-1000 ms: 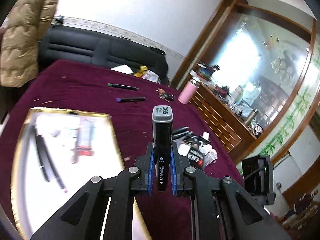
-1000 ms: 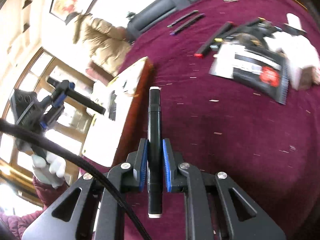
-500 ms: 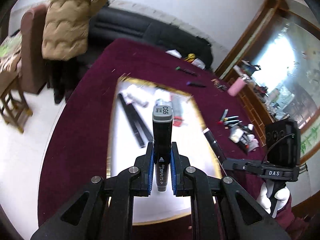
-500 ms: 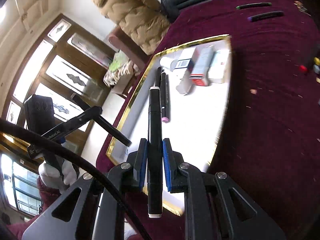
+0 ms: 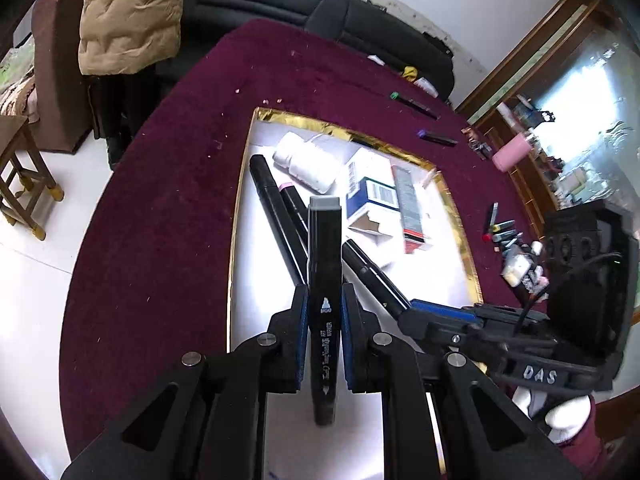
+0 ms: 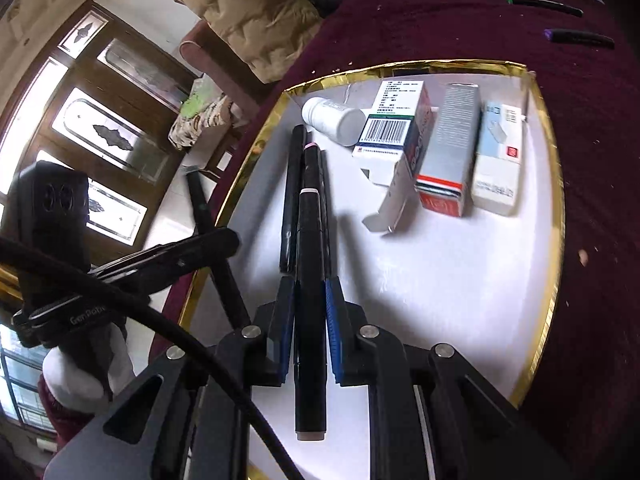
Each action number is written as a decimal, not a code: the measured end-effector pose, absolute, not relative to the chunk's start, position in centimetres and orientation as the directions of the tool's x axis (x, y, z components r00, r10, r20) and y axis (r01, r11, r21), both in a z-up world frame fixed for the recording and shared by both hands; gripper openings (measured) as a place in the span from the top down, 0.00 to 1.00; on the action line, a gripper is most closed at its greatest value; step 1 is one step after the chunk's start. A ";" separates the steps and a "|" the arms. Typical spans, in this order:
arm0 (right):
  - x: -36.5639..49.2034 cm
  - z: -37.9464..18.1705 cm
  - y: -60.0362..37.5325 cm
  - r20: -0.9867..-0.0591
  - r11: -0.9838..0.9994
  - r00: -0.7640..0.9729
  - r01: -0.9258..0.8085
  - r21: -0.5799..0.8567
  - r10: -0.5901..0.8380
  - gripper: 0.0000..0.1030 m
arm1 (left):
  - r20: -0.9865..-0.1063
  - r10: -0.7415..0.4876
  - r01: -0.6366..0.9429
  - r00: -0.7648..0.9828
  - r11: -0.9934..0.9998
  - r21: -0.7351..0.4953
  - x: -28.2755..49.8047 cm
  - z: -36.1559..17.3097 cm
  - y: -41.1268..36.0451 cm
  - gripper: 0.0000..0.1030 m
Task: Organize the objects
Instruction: 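Carry both markers into the tray beside the other markers and open both tools, then move both open tools from the tray back to the pile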
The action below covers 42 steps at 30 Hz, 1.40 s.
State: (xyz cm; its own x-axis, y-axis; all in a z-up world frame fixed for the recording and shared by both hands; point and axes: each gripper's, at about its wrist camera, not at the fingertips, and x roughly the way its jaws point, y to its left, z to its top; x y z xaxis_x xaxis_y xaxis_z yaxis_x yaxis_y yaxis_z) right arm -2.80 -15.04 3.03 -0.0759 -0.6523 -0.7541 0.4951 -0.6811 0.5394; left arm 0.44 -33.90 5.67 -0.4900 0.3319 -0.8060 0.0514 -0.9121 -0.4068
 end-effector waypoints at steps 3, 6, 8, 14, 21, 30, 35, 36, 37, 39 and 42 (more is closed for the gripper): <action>-3.0 2.8 -15.3 -0.766 -0.698 -0.091 0.490 0.522 -0.637 0.87 | -0.827 0.324 0.069 -0.460 -0.915 -0.397 -0.7 4.6 -33.9 0.89; -3.3 2.5 -15.3 -0.783 -0.725 -0.117 0.479 0.495 -0.612 0.87 | -0.837 0.319 0.088 -0.445 -0.915 -0.395 -1.3 3.9 -34.0 0.89; -3.7 2.4 -15.2 -0.788 -0.734 -0.121 0.470 0.491 -0.604 0.87 | -0.838 0.311 0.097 -0.447 -0.915 -0.392 -1.6 3.9 -34.1 0.89; -4.4 2.1 -16.0 -0.798 -0.749 -0.131 0.459 0.477 -0.588 0.87 | -0.850 0.276 0.131 -0.449 -0.920 -0.368 -2.0 3.9 -34.5 0.89; -5.0 2.3 -16.1 -0.801 -0.760 -0.141 0.444 0.475 -0.582 0.85 | -0.854 0.241 0.183 -0.460 -0.916 -0.357 -2.5 3.8 -34.9 0.89; -4.0 4.9 -13.7 -0.756 -0.743 -0.204 0.457 0.489 -0.622 0.74 | -0.834 0.278 0.183 -0.476 -0.897 -0.403 -2.2 4.7 -34.9 0.56; -2.6 6.9 -11.4 -0.719 -0.729 -0.247 0.469 0.498 -0.650 0.67 | -0.829 0.237 0.194 -0.507 -0.906 -0.377 -1.3 6.0 -33.8 0.40; -2.1 7.3 -11.0 -0.711 -0.725 -0.255 0.478 0.496 -0.655 0.67 | -0.827 0.221 0.196 -0.518 -0.910 -0.366 -1.1 6.4 -33.6 0.37; -1.6 7.7 -10.3 -0.702 -0.724 -0.271 0.484 0.492 -0.658 0.67 | -0.820 0.210 0.193 -0.533 -0.913 -0.359 -0.7 6.8 -33.4 0.37; -0.8 8.6 -9.5 -0.683 -0.722 -0.300 0.490 0.488 -0.665 0.67 | -0.793 0.198 0.177 -0.576 -0.917 -0.358 0.2 8.3 -33.0 0.37; 0.2 10.4 -7.5 -0.643 -0.729 -0.370 0.492 0.476 -0.670 0.67 | -0.711 0.206 0.111 -0.672 -0.921 -0.372 2.2 11.2 -32.1 0.21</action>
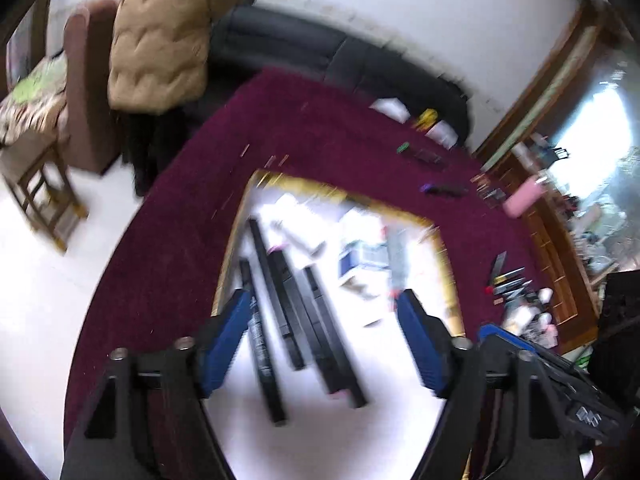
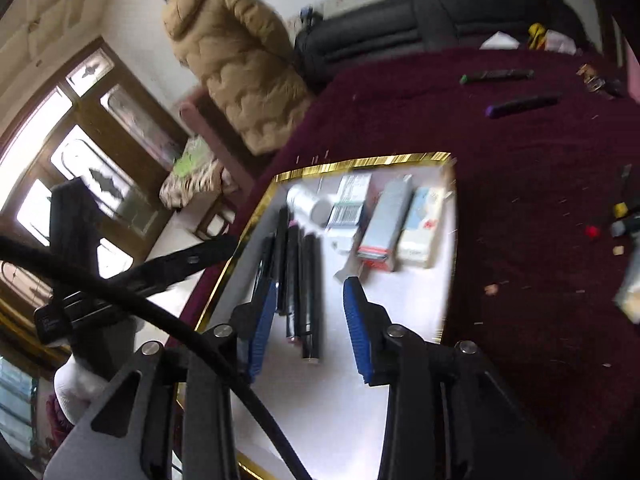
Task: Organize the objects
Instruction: 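Move both open tools from the tray back to the pile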
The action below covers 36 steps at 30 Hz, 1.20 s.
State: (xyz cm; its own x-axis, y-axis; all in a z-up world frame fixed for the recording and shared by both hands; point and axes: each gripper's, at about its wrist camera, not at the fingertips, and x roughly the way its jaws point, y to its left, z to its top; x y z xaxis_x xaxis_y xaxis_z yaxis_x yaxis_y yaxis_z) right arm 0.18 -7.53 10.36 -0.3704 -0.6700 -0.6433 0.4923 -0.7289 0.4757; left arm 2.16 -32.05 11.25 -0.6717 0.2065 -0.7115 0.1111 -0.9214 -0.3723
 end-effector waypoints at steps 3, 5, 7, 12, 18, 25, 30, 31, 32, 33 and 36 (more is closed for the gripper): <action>2.2 13.2 -5.1 -0.583 -0.772 -0.514 0.498 0.394 -0.629 0.67 | -0.554 0.259 0.013 -0.791 -0.898 -0.439 5.2 14.7 -31.1 0.01; 4.6 15.6 -3.2 -0.511 -0.836 -0.665 0.473 0.278 -0.545 0.54 | -0.372 0.389 -0.121 -0.843 -0.810 -0.574 7.5 16.0 -30.7 0.01; 6.8 17.1 -1.5 -0.415 -0.883 -0.779 0.420 0.209 -0.469 0.14 | -0.204 0.483 -0.233 -0.852 -0.697 -0.678 9.0 15.9 -30.3 0.01; 7.3 17.1 5.4 -0.364 -0.841 -0.777 0.372 0.393 -0.514 0.00 | -0.232 0.535 -0.284 -0.813 -0.710 -0.644 9.1 15.4 -25.4 0.01; 6.7 13.9 14.2 -0.419 -0.848 -0.798 0.204 0.489 -0.433 0.00 | -0.455 0.342 -0.186 -0.822 -0.917 -0.353 9.2 15.0 -19.1 0.01; 5.5 10.9 22.8 -0.521 -0.811 -0.738 0.061 0.582 -0.429 0.00 | -0.573 0.407 -0.195 -0.711 -0.897 -0.396 8.0 11.2 -15.3 0.01; 4.0 9.7 23.4 -0.573 -0.831 -0.690 0.076 0.551 -0.443 0.00 | -0.601 0.442 -0.188 -0.666 -0.879 -0.439 8.3 9.7 -13.8 0.01; 3.5 9.5 23.1 -0.574 -0.827 -0.677 0.092 0.554 -0.460 0.00 | -0.604 0.445 -0.186 -0.662 -0.877 -0.442 8.2 9.5 -13.7 0.01; 2.7 9.5 22.6 -0.579 -0.825 -0.659 0.118 0.552 -0.481 0.00 | -0.605 0.446 -0.186 -0.660 -0.877 -0.444 8.4 9.5 -13.6 0.01; 2.0 9.5 22.2 -0.585 -0.827 -0.645 0.133 0.547 -0.491 0.00 | -0.604 0.450 -0.188 -0.658 -0.875 -0.446 8.5 9.5 -13.6 0.01; -0.4 9.1 20.7 -0.622 -0.839 -0.605 0.153 0.523 -0.497 0.00 | -0.602 0.459 -0.191 -0.654 -0.870 -0.455 8.8 9.6 -13.5 0.01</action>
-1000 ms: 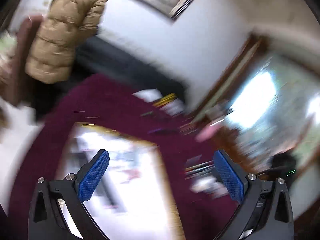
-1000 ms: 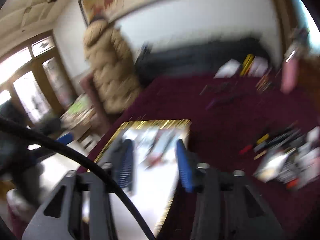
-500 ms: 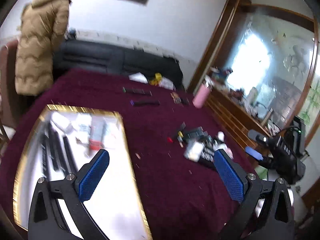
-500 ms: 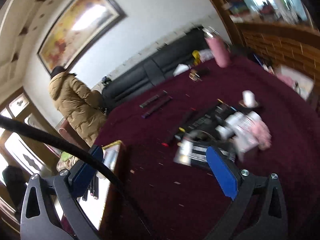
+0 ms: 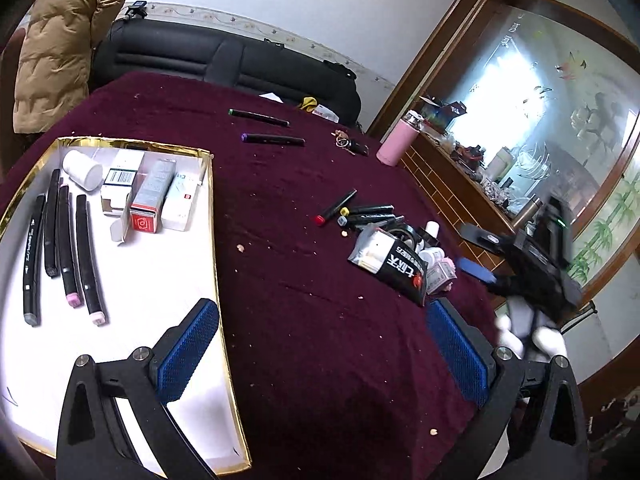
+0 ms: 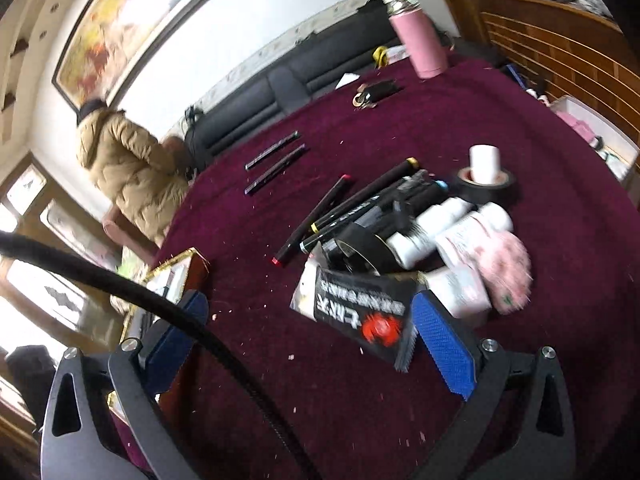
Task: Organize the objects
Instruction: 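Move both open tools from the tray back to the pile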
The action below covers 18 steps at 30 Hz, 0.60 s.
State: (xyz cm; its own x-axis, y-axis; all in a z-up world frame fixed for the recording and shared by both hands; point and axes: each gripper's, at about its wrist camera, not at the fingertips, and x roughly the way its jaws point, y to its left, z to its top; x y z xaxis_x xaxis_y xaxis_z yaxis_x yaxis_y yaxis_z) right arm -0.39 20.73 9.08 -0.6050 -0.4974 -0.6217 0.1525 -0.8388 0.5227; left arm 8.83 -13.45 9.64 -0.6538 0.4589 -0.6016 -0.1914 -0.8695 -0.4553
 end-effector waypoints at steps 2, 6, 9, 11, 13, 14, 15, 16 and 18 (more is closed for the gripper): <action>-2.3 8.3 19.8 -0.664 -0.857 -0.577 0.136 0.497 -0.476 0.00 | -0.601 0.466 -0.197 -0.650 -0.866 -0.459 9.0 9.6 -13.3 0.01; -4.6 5.6 18.4 -0.748 -0.874 -0.474 0.110 0.474 -0.465 0.05 | -0.601 0.479 -0.200 -0.640 -0.859 -0.471 9.1 9.5 -13.4 0.01; -3.1 4.8 17.0 -0.684 -0.754 -0.327 0.187 0.630 -0.653 0.07 | -0.604 0.487 -0.202 -0.631 -0.855 -0.478 9.1 9.3 -13.5 0.01; -0.8 5.2 15.9 -0.574 -0.609 -0.203 0.257 0.751 -0.793 0.09 | -0.611 0.490 -0.198 -0.622 -0.853 -0.482 8.9 9.0 -13.5 0.01; 0.9 6.3 16.2 -0.574 -0.620 -0.236 0.295 0.727 -0.785 0.09 | -0.614 0.497 -0.198 -0.612 -0.849 -0.490 8.7 8.8 -13.2 0.01; 1.9 7.1 17.0 -0.586 -0.651 -0.283 0.300 0.697 -0.759 0.09 | -0.617 0.501 -0.201 -0.607 -0.848 -0.491 8.6 8.8 -13.0 0.01; 2.5 7.8 17.9 -0.603 -0.691 -0.341 0.289 0.662 -0.721 0.09 | -0.619 0.505 -0.205 -0.601 -0.847 -0.491 8.5 8.7 -12.8 0.01; 2.7 8.2 18.7 -0.619 -0.725 -0.385 0.274 0.632 -0.685 0.09 | -0.620 0.510 -0.209 -0.596 -0.844 -0.493 8.4 8.7 -12.5 0.01; 3.0 9.3 21.2 -0.631 -0.780 -0.476 0.233 0.581 -0.613 0.09 | -0.617 0.525 -0.218 -0.586 -0.836 -0.504 8.4 8.6 -12.1 0.01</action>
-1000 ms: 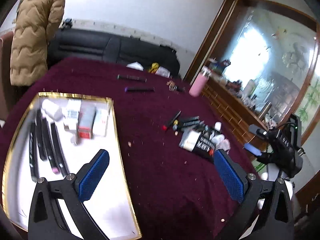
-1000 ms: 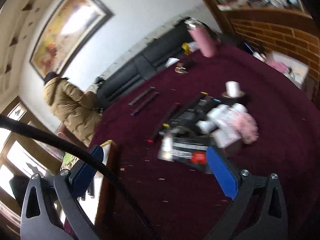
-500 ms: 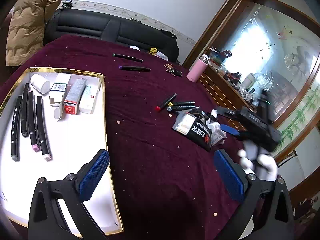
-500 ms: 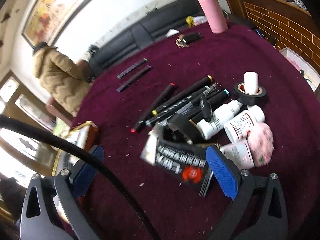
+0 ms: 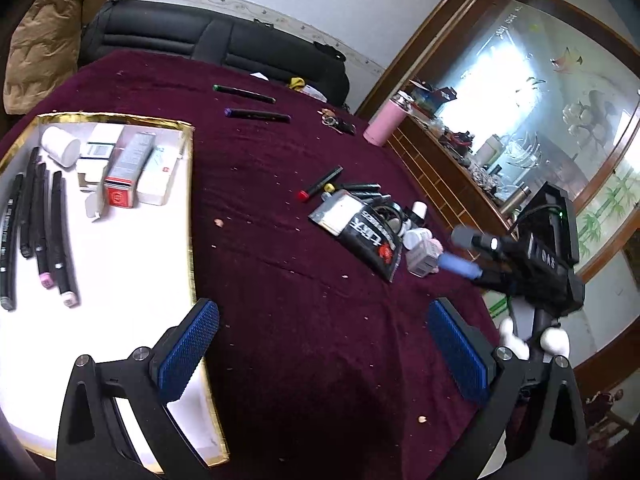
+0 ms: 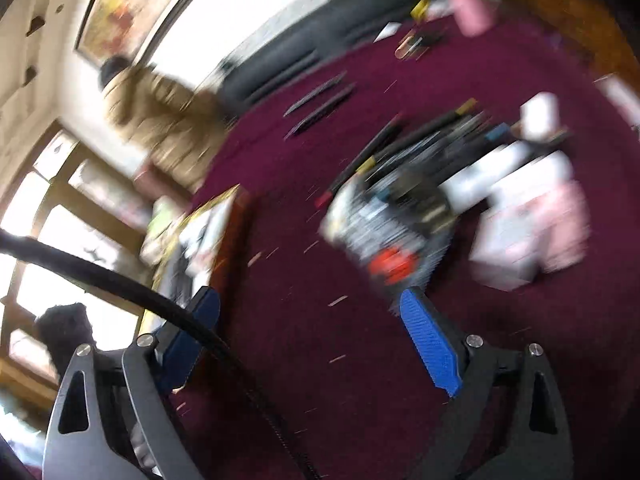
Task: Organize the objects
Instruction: 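Move both open tools from the tray back to the pile, then grasp the pink-bordered white box with the right tool while the left tool grasps the black crab-print bag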
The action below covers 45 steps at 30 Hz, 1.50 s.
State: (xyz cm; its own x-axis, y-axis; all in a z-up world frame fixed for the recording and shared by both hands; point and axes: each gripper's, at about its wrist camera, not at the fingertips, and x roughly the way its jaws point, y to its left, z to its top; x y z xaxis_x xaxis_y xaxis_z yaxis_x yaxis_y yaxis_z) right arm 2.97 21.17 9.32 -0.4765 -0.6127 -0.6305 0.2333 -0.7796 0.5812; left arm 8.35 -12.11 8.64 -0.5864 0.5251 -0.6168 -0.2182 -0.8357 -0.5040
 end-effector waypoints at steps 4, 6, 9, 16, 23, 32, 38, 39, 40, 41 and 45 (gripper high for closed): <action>1.8 10.1 26.6 -0.638 -0.828 -0.594 0.089 0.553 -0.490 0.09 | -0.614 0.535 -0.217 -0.580 -0.828 -0.516 8.4 8.4 -11.8 0.01; 0.5 9.7 29.1 -0.682 -0.870 -0.627 -0.016 0.494 -0.375 0.09 | -0.616 0.535 -0.213 -0.578 -0.828 -0.519 8.5 8.3 -11.7 0.01; -0.8 8.7 30.5 -0.735 -0.894 -0.618 -0.111 0.434 -0.280 0.10 | -0.620 0.535 -0.209 -0.574 -0.828 -0.521 8.6 8.2 -11.7 0.01; 0.1 7.4 28.6 -0.781 -0.944 -0.591 -0.092 0.317 -0.204 0.34 | -0.633 0.534 -0.189 -0.561 -0.827 -0.530 8.4 7.6 -11.7 0.01; 2.1 7.1 23.7 -0.764 -0.966 -0.611 0.006 0.260 -0.210 0.34 | -0.645 0.536 -0.189 -0.545 -0.828 -0.528 7.9 7.4 -11.0 0.01; 0.7 4.8 24.4 -0.765 -0.931 -0.587 -0.048 0.362 -0.267 0.65 | -0.680 0.480 -0.217 -0.555 -0.872 -0.439 5.2 9.6 -7.2 0.01; 3.6 3.3 26.6 -0.705 -0.857 -0.584 -0.030 0.514 -0.402 0.66 | -0.726 0.418 -0.176 -0.546 -0.905 -0.388 0.0 8.5 -2.4 0.02; 3.7 2.9 26.9 -0.697 -0.846 -0.582 -0.029 0.532 -0.419 0.66 | -0.732 0.420 -0.158 -0.537 -0.902 -0.402 -1.2 7.9 -1.7 0.02; 3.8 2.7 27.1 -0.683 -0.834 -0.587 -0.023 0.551 -0.435 0.66 | -0.738 0.422 -0.134 -0.527 -0.899 -0.418 -2.2 7.1 -1.2 0.02; 3.9 2.6 27.4 -0.670 -0.823 -0.590 -0.017 0.568 -0.450 0.66 | -0.750 0.421 -0.095 -0.511 -0.894 -0.437 -3.3 6.2 -0.7 0.02; 3.7 2.3 27.7 -0.649 -0.800 -0.588 -0.007 0.600 -0.482 0.66 | -0.788 0.437 0.025 -0.435 -0.868 -0.495 -6.3 2.9 0.6 0.02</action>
State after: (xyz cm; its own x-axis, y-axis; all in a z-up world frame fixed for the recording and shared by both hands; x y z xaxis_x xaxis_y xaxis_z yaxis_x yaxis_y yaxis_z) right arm 3.72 27.67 2.32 -0.5880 -0.4821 -0.6495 -0.0069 -0.7999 0.6001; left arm -6.31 0.64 2.89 -0.4348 0.4368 -0.7875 0.0248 -0.8683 -0.4953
